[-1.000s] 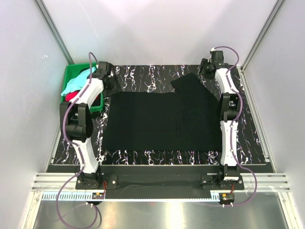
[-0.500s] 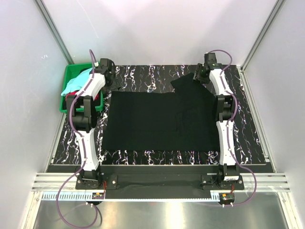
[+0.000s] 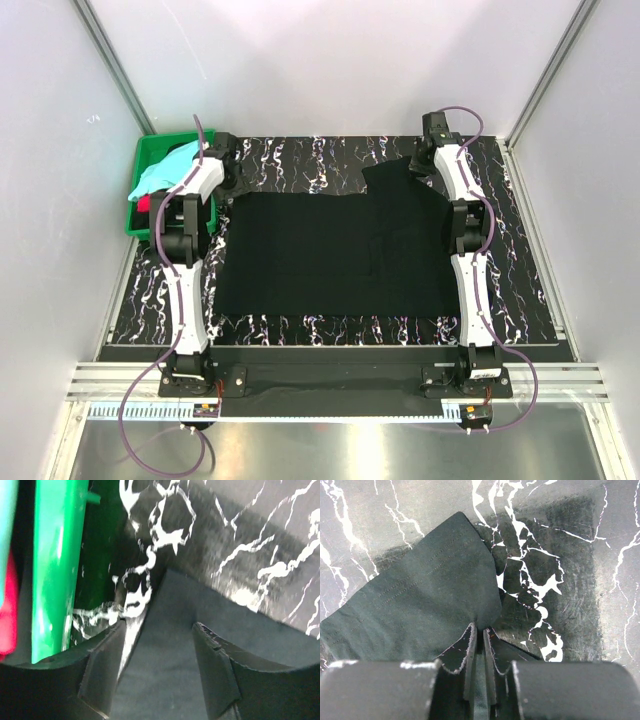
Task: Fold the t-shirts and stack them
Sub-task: Fold the tshirt
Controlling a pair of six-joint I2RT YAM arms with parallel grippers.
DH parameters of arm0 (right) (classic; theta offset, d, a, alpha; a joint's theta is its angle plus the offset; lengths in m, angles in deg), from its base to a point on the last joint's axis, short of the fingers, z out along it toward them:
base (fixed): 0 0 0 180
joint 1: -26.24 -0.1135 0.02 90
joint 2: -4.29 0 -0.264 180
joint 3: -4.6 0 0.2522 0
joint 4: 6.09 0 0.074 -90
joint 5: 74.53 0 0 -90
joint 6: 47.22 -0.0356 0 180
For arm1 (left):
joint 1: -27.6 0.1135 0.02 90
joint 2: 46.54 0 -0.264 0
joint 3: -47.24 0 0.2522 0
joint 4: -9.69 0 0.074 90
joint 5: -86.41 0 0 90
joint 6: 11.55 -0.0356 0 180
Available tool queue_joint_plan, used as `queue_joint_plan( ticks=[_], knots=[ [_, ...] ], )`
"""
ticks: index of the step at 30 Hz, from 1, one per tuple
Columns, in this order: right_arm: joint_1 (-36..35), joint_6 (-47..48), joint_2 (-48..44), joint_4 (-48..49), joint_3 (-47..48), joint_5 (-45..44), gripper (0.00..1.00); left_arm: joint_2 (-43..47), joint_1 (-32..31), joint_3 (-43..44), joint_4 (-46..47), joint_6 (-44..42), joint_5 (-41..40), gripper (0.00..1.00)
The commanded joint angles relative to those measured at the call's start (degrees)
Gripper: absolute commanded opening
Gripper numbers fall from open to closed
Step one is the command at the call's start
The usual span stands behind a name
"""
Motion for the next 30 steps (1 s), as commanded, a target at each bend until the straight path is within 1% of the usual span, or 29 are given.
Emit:
queue_joint_plan(
  ticks=[1, 8, 16, 22, 23, 25, 26, 29, 30],
  knots=[
    [0.0, 0.5, 1.6, -3.7, 0.6, -0.9, 0.14, -1.5, 0.5, 5.4, 2.2, -1.6, 1.4, 0.61],
    [-0.1, 0.9, 1.8, -3.1, 1.3, 0.8, 0.15, -2.9, 0.5, 5.4, 4.2, -1.9, 2.3, 0.59],
    [0.0, 0.3, 1.6, -2.5, 1.9, 1.1, 0.15, -3.5, 1.2, 4.9, 4.2, -1.4, 3.6, 0.51],
    [0.0, 0.3, 1.6, -2.0, 2.0, 1.2, 0.15, -5.6, 2.0, 7.8, 4.1, -1.8, 6.4, 0.5],
    [0.0, 0.2, 1.6, -2.0, 2.1, 2.6, 0.16, -5.9, 2.0, 8.1, 4.1, -1.9, 7.2, 0.48],
    [0.1, 0.3, 1.6, -1.9, 2.1, 2.9, 0.16, -6.2, 2.1, 8.5, 4.1, -1.9, 7.7, 0.42],
    [0.0, 0.2, 1.4, -1.8, 2.1, 3.0, 0.15, -6.4, 2.1, 8.5, 4.3, -1.9, 9.6, 0.36],
    [0.2, -0.4, 0.9, -1.7, 2.0, 4.1, 0.14, -6.9, 2.2, 8.7, 4.3, -2.2, 11.7, 0.25],
    [0.3, -0.5, 0.6, -1.7, 2.0, 4.3, 0.14, -6.7, 2.3, 8.5, 4.2, -2.3, 11.8, 0.18]
  ],
)
